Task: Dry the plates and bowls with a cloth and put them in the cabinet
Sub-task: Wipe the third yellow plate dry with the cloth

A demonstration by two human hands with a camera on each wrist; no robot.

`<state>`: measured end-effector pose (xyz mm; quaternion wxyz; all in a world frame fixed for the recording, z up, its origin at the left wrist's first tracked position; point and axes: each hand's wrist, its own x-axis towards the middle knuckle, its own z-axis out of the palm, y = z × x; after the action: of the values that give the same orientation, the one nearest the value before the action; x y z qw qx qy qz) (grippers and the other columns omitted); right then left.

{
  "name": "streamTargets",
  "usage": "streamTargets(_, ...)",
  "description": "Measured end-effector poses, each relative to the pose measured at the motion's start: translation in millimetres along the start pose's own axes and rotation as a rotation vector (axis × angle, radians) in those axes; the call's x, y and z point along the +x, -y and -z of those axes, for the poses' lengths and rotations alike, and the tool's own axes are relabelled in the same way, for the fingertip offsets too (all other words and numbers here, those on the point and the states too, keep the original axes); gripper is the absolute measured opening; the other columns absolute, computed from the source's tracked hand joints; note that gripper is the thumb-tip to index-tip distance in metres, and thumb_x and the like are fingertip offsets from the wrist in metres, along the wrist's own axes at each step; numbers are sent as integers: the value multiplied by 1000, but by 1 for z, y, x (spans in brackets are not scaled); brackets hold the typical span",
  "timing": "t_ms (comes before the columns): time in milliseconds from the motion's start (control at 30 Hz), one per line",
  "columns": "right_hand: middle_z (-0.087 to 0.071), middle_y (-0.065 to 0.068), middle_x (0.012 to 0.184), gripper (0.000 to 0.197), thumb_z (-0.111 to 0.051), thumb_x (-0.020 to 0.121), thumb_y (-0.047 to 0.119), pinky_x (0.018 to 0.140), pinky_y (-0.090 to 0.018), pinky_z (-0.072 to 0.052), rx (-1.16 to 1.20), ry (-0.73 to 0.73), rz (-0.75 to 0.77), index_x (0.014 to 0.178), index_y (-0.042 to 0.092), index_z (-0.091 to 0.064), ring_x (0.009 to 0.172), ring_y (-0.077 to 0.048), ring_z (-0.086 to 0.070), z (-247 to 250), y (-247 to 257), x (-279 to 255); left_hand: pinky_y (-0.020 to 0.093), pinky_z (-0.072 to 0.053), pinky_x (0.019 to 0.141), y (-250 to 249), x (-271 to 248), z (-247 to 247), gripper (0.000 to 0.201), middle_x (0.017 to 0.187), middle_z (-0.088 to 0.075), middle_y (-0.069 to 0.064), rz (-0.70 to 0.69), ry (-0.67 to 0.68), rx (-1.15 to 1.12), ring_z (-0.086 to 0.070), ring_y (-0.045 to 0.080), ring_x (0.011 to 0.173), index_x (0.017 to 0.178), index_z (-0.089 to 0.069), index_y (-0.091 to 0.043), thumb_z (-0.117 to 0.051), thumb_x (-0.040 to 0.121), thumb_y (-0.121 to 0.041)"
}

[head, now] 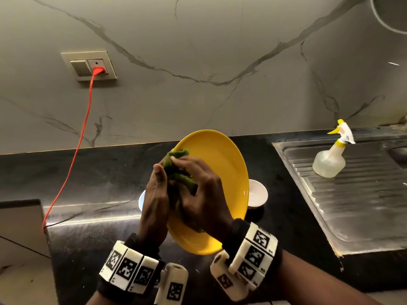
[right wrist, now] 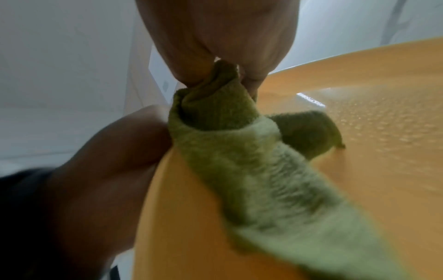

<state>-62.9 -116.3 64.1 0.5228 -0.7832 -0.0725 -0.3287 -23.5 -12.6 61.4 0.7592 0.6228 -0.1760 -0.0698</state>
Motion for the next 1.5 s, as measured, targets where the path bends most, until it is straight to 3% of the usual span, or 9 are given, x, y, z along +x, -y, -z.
streamTargets(167,-63,-5,118,33,-72,83,14,94,-30,-51,-79,-228,-47,115,8,-66,110,-13,-58,8,-15,40,36,-53,97,3,-3,0,42,132,-63,0,-72,15,65,-61,20,121,137,-50,-28,-31,103,-43)
streamTargets(400,-68,-2,111,34,-74,81,6,91,-10,-46,33,18,-55,114,10,-68,103,-5,-61,-9,5,-7,31,-56,91,1,-3,6,52,121,-68,2,-116,9,-4,-65,21,115,135,-51,-16,-37,98,-51)
streamTargets(467,-67,-4,107,31,-75,80,4,87,-8,-46,14,8,-38,109,8,-67,99,-5,-61,-8,2,1,28,-55,91,2,-3,8,60,125,-67,3,-113,25,8,-64,21,117,137,-50,-17,-41,96,-60)
streamTargets(600,-62,-4,100,26,-76,81,10,77,-6,-43,-111,-173,13,104,8,-64,88,-4,-54,7,-14,39,27,-55,90,0,0,8,40,127,-67,-4,-150,40,57,-64,18,117,135,-52,-21,-36,101,-36)
streamTargets(767,-59,-9,107,26,-74,84,12,80,-7,-45,-145,-270,-33,107,5,-63,93,-2,-55,19,-21,48,34,-57,86,-2,0,12,57,125,-67,-4,-176,50,105,-66,20,113,132,-56,-35,-53,86,-69)
streamTargets(967,-64,-7,109,29,-73,82,3,86,-10,-48,-64,-26,59,110,5,-66,100,-10,-60,-3,0,12,28,-54,90,1,1,10,36,121,-68,0,-229,35,96,-65,17,111,130,-55,-20,-39,99,-26)
streamTargets(1167,-56,-10,108,25,-74,83,7,80,-6,-43,-172,-275,-9,105,7,-64,92,0,-52,30,-23,55,39,-58,84,0,-4,14,48,122,-67,-6,-202,21,161,-67,20,107,123,-58,-52,-53,82,-76)
streamTargets(1400,-54,-11,130,26,-73,83,2,92,-12,-48,-193,-44,195,108,4,-68,115,-13,-55,5,3,21,36,-57,86,3,-2,11,34,117,-69,-2,-243,-5,151,-67,19,106,126,-60,-37,-49,95,-43)
streamTargets(1500,-60,-8,120,24,-73,82,2,90,-13,-48,-221,-151,145,105,5,-67,109,-10,-57,18,-9,45,38,-59,80,-1,-1,13,37,115,-70,-2,-195,8,139,-69,21,100,120,-62,-49,-56,87,-65)
